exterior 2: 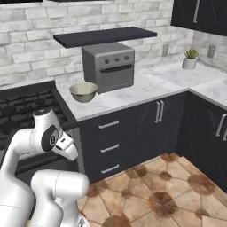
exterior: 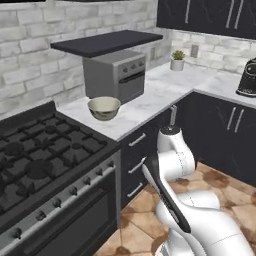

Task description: Open the cabinet and move the ladle to the pot. Then close the cabinet.

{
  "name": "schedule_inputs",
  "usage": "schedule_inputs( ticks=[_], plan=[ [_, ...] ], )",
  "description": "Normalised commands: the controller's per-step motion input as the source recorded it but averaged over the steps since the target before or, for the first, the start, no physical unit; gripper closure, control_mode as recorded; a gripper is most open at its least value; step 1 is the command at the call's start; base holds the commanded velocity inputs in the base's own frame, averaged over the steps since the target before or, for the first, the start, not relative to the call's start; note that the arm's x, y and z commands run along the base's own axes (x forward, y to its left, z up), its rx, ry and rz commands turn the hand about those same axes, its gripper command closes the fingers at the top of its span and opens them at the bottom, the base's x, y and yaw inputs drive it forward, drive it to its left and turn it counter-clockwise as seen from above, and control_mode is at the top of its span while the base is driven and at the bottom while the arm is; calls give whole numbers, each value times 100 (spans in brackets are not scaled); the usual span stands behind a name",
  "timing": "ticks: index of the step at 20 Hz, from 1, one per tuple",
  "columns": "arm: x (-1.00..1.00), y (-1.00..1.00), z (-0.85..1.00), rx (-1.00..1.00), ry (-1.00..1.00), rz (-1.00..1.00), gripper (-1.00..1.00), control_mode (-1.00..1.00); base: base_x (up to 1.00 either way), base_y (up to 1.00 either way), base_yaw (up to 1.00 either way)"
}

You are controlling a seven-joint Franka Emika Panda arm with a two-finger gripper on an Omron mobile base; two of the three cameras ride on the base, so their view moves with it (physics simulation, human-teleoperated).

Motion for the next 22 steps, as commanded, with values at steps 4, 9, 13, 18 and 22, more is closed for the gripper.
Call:
schedule_inputs(
  ticks=[4, 9, 13, 18, 22],
  plan=[
    [0, 0, 0, 0, 0, 0, -100, 100, 19, -48, -30],
    [0, 0, 0, 0, 0, 0, -100, 100, 15, -68, -25],
    [0, 0, 0, 0, 0, 0, -100, 100, 14, -61, -24],
    [0, 0, 0, 0, 0, 0, -100, 100, 22, -66, -22],
    [0, 0, 0, 0, 0, 0, -100, 100, 39, -66, -20]
  ],
)
